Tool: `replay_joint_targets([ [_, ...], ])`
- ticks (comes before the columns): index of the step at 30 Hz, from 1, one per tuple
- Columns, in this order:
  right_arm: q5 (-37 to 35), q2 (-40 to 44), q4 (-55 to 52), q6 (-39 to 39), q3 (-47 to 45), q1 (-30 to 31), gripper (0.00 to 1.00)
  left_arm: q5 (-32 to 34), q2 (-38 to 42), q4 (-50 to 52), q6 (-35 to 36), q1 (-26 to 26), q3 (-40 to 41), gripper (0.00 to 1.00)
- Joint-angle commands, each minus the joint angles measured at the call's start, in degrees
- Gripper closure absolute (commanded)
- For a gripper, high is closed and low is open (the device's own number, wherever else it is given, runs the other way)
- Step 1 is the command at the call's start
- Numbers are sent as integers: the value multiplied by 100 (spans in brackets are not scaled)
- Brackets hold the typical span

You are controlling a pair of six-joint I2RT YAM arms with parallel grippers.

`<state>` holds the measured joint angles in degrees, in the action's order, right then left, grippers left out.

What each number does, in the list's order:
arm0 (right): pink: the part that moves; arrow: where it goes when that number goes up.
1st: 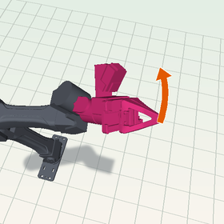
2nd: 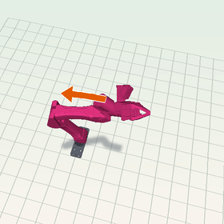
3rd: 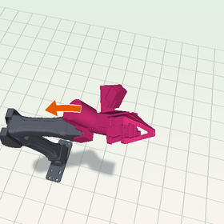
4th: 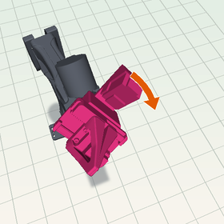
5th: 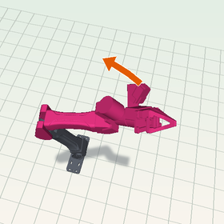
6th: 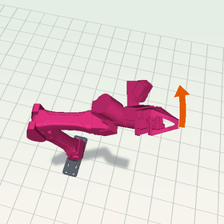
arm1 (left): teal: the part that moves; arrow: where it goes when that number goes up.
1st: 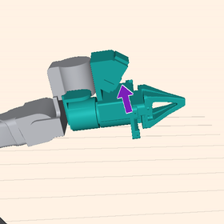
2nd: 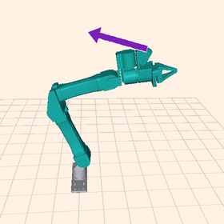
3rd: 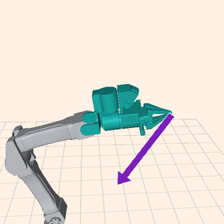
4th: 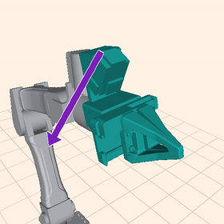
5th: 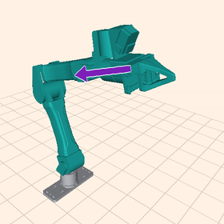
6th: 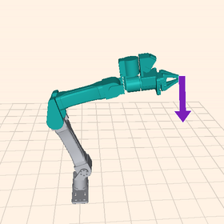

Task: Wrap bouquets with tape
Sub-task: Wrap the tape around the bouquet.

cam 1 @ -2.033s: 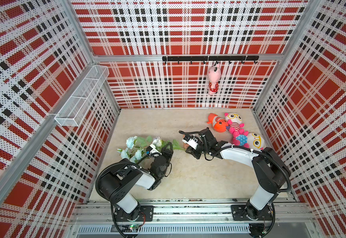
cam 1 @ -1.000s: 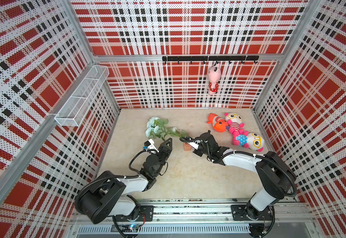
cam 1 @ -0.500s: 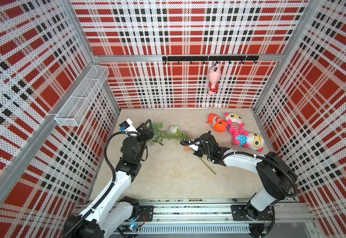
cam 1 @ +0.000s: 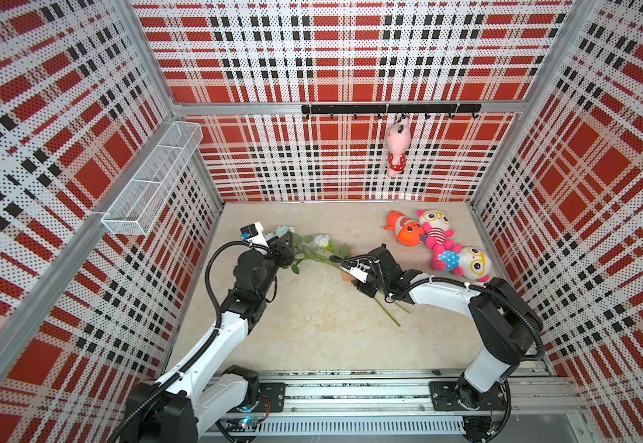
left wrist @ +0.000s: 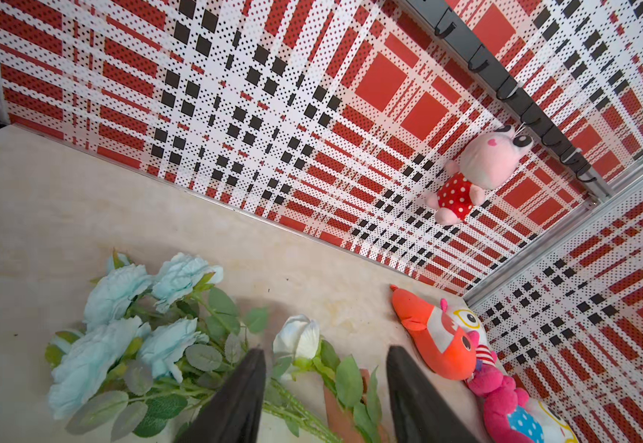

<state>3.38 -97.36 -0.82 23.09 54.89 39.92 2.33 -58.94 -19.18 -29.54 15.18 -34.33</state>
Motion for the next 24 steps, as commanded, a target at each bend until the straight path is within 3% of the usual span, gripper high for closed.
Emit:
replay_joint_targets([
  [1, -63, -88, -196, -60, 179, -37, 50, -92, 29, -16, 159, -23, 92, 46],
  [7, -359, -279, -460, 17, 391, -79, 44, -92, 84, 0, 227, -24, 86, 46],
  [12, -141, -696, -965, 45, 781, -158, 49, -180, -1, 41, 386, -1, -100, 47],
  [17, -85, -733, -789, -2, 761, -236, 72, -213, -130, 305, 699, -14, -456, 47],
  [24, 15, -552, -476, 379, 603, -241, 95, -258, -121, 441, 818, -191, -768, 50],
])
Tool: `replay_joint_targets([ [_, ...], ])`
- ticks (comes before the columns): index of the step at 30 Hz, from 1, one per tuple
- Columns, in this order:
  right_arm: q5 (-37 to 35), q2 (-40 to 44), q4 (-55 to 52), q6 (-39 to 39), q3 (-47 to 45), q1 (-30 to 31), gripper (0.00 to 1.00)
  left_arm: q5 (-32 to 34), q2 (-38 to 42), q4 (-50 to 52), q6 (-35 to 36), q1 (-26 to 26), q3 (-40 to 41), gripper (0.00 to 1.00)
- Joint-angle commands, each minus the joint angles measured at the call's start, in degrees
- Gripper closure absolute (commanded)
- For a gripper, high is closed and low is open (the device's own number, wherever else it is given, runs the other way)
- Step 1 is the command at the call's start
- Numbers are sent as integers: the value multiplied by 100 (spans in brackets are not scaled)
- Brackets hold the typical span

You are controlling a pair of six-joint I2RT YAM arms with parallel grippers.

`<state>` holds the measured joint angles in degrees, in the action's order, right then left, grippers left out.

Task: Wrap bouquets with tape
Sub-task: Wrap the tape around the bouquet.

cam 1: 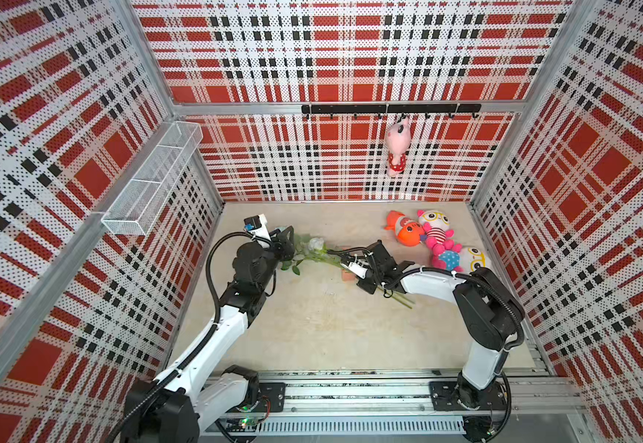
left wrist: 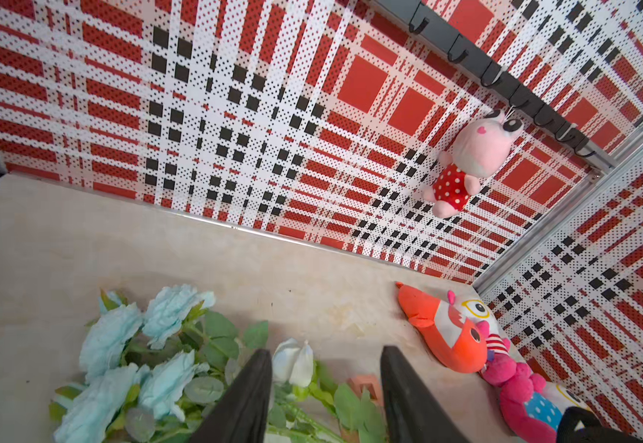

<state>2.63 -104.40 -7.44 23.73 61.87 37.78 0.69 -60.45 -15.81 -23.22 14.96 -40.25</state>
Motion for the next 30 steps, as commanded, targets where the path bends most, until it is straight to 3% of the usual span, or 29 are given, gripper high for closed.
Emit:
replay_joint_targets([
  [1, 50, 185, 243, 402, -127, -33, 97, -115, 47, 113, 326, -237, -197, 51],
  [13, -133, 686, 342, 1325, -192, -28, 100, -166, 158, 257, 885, -296, -347, 51],
  [17, -66, 831, 702, 1714, -339, -33, 100, -194, 186, 303, 1259, -384, -408, 50],
  [21, 155, 903, 1406, 2334, -543, -36, 100, -644, 73, 364, 1689, -658, -566, 48],
  [26, 516, 855, 2175, 2996, -605, -98, 100, -1135, -284, 1070, 2675, -688, -1136, 43],
  [30, 896, 842, 2754, 3277, -669, -178, 100, -809, -341, 1372, 3491, -228, -1251, 37],
])
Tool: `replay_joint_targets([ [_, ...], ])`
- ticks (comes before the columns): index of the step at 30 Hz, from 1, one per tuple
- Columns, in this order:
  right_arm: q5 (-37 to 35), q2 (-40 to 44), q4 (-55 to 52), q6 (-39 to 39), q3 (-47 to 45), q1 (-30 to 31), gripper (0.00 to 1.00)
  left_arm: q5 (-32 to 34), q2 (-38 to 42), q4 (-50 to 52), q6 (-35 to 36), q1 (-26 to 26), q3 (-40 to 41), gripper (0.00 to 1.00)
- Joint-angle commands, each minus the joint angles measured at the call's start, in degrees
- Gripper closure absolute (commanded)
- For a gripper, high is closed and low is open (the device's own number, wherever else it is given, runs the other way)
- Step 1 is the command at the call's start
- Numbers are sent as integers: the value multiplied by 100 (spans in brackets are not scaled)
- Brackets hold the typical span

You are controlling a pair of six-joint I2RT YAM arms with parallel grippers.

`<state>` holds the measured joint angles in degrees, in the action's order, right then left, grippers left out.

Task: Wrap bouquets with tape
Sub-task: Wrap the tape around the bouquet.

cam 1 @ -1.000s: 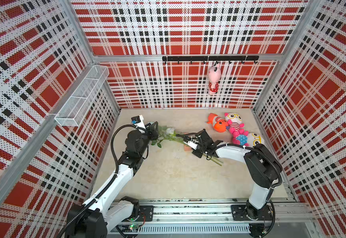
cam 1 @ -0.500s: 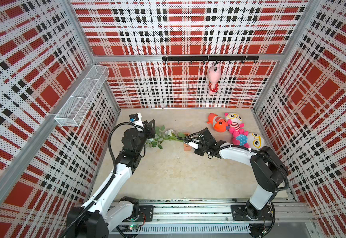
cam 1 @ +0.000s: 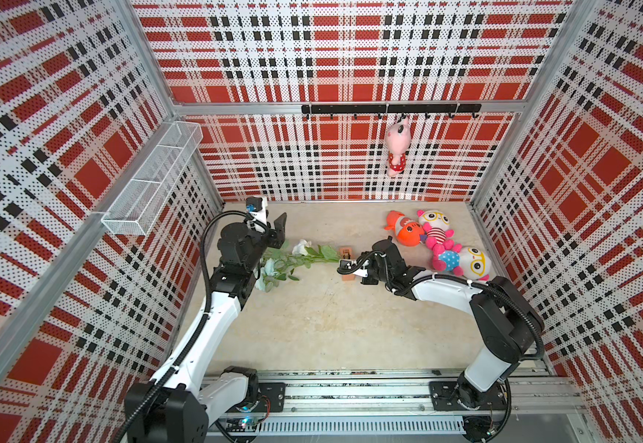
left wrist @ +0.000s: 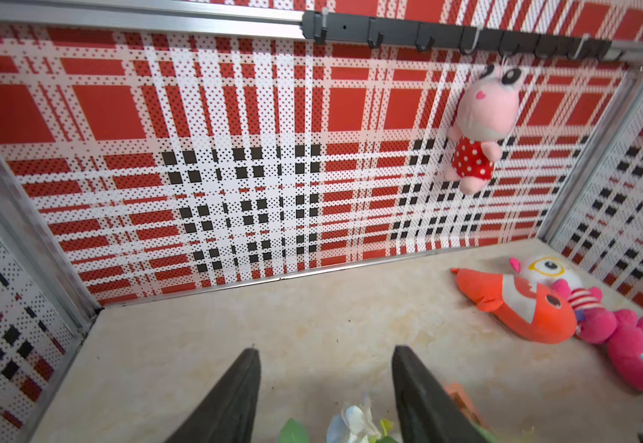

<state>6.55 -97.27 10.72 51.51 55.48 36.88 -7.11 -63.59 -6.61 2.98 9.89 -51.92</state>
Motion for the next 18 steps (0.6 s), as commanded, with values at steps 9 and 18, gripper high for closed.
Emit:
replay_joint_targets([
  [9, 760, -40, 1721, 961, -269, -159, 100, -328, 29, 187, 2255, 882, 600, 12],
  [18, 699, -187, 2972, 1440, -659, -173, 100, -793, -1160, 1141, 3049, 1194, -130, 2],
])
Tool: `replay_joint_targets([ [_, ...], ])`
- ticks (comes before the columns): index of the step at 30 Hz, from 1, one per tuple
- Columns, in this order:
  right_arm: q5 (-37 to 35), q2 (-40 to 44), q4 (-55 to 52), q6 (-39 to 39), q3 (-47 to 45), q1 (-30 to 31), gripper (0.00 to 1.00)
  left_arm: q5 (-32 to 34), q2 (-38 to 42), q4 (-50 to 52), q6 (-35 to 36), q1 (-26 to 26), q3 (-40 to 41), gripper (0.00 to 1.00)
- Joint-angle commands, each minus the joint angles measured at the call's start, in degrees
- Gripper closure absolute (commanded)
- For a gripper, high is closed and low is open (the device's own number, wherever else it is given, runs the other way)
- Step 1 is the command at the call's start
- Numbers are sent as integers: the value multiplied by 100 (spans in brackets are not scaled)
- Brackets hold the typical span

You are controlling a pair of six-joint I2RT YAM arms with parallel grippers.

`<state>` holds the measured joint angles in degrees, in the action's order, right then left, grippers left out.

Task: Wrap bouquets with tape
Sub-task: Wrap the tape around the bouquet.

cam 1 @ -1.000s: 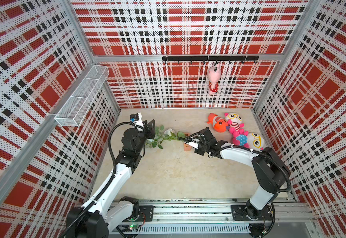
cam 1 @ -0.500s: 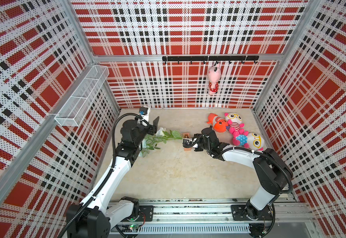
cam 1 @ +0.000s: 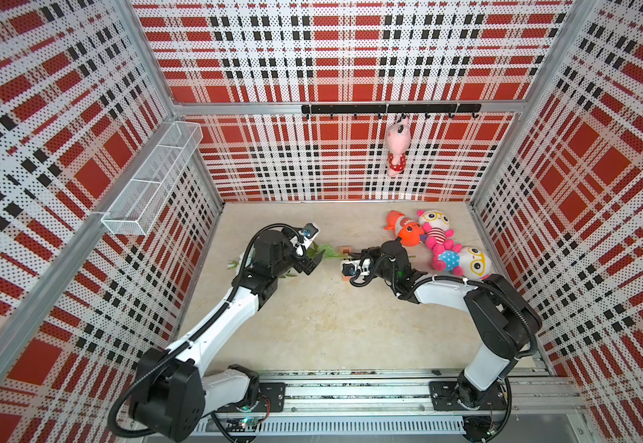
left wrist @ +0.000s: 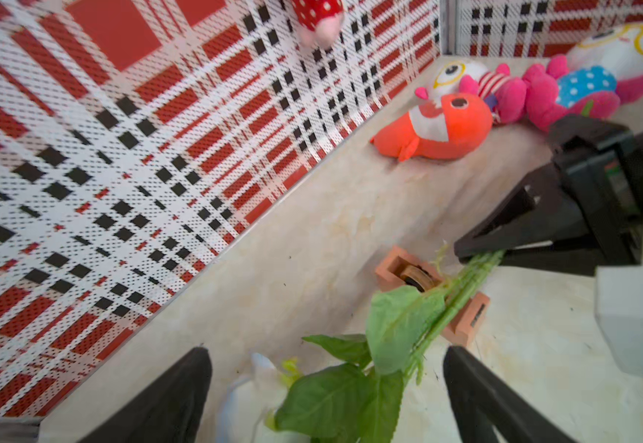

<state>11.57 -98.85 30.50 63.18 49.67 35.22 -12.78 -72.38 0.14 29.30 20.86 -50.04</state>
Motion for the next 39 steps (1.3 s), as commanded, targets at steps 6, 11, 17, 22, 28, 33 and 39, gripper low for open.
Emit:
replay_joint_targets([
  [6, 500, 39, 794, 463, -213, -7, 100, -428, -858, 627, 588, 119, -595, 1],
  [11, 537, 35, 849, 530, -323, -7, 100, -25, -1522, 1073, 790, 334, -1145, 1],
  [17, 537, 24, 808, 560, -300, -7, 100, -146, -1920, 1422, 885, 393, -1415, 6],
  [22, 526, -20, 729, 590, -245, -8, 100, -200, -1807, 1522, 917, 438, -1447, 9],
  [28, 539, -15, 650, 573, -248, -8, 100, -147, -1039, 1411, 775, 222, -1251, 4],
  [33, 507, -22, 615, 577, -229, -9, 100, 92, -429, 943, 744, 389, -689, 0],
  [39, 591, 20, 549, 555, -203, -13, 100, 615, -1002, 1031, 766, 583, -684, 0],
])
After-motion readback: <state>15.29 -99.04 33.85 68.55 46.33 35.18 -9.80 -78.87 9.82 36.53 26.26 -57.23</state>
